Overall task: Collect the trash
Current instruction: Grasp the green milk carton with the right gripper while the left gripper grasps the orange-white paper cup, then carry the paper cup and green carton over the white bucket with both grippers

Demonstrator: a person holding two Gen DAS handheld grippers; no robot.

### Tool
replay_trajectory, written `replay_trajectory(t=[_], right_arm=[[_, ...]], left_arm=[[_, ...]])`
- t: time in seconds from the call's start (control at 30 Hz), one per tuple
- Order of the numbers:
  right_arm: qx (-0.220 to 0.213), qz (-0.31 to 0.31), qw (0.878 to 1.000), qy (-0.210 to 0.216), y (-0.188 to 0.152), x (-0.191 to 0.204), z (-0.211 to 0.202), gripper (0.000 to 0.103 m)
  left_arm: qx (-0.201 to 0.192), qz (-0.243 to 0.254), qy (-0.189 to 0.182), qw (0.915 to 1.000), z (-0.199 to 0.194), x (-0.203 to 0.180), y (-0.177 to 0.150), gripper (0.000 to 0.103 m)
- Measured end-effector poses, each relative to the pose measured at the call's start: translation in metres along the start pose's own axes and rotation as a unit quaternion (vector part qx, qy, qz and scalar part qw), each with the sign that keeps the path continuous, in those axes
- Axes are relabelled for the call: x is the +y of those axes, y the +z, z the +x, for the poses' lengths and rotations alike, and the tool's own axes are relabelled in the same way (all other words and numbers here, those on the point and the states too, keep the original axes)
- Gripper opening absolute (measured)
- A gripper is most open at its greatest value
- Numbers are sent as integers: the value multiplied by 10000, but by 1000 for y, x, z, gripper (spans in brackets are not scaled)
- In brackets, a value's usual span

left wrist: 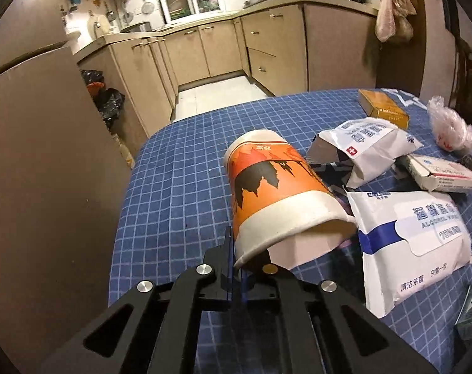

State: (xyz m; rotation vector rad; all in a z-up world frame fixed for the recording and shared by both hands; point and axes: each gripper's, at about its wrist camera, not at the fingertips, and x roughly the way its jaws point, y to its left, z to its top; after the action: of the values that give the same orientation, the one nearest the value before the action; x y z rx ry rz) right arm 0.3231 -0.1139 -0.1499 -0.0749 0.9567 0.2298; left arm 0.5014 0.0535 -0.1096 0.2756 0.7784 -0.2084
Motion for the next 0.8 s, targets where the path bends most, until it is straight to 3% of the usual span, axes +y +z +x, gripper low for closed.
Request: replay_trajectory(t=[0.47,0.7,0.8], right_arm=[[-591,320,9975,208,-25,-5,-46,72],[-886,497,9947,140,-31,-12,-73,72],[-948,454,9945,4,-32,-15,-78,72]], left_arm=[[-444,-764,107,9960,-82,-1,-43,4],[-643,-868,237,9939,-138,-23,-65,4],[-821,-725,537,9925,-159,-42,-72,4]])
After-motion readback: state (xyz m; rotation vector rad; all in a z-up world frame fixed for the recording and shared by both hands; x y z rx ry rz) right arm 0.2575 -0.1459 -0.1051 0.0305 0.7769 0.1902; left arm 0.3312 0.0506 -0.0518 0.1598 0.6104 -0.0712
